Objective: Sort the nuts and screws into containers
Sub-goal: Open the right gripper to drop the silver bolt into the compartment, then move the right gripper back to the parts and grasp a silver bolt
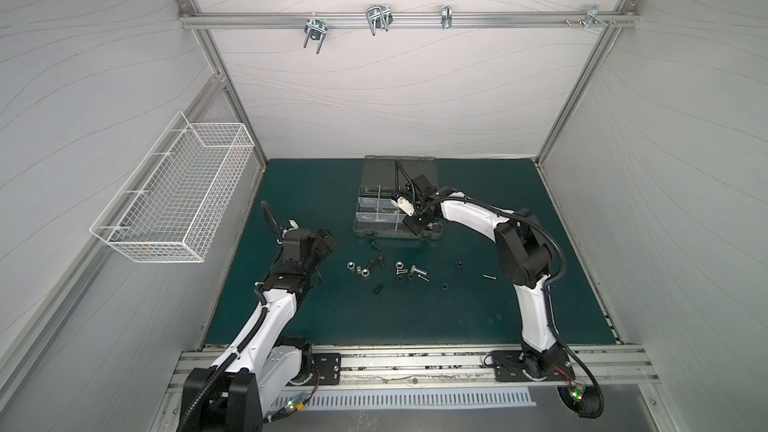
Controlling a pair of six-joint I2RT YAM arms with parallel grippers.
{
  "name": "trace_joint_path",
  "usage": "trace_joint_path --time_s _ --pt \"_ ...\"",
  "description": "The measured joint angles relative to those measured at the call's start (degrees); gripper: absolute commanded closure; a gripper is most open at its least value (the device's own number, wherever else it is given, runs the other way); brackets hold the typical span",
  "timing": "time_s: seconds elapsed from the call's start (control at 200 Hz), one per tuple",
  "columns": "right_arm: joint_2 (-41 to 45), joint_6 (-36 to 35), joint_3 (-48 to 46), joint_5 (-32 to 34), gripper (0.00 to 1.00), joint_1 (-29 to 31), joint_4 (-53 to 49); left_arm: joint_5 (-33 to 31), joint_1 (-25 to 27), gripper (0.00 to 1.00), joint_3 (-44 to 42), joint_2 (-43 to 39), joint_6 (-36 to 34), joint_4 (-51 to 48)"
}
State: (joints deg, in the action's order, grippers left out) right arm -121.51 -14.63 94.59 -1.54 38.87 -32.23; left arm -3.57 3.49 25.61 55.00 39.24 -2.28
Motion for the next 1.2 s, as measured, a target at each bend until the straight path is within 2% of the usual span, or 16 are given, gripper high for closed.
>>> trace_joint_path --time_s 0.255,0.72,1.091,1.201 --pt "-0.33 -0.2 0.42 0.09 0.67 0.0 0.02 0.0 0.0 0.0 0.0 0.0 0.0 0.0" --pt "0.59 1.18 1.05 2.12 0.63 0.96 -0.52 0.0 0.0 0.0 0.04 0.0 -0.02 -0.04" --pt "13.38 7.82 -2.78 5.73 0.62 1.49 -0.96 0.15 0.0 0.0 0.09 -0.22 -0.02 -0.42" --pt "17.0 9.97 -6.23 6.82 0.48 1.62 -0.92 0.22 0.0 0.0 0.09 -0.22 -0.02 -0.42"
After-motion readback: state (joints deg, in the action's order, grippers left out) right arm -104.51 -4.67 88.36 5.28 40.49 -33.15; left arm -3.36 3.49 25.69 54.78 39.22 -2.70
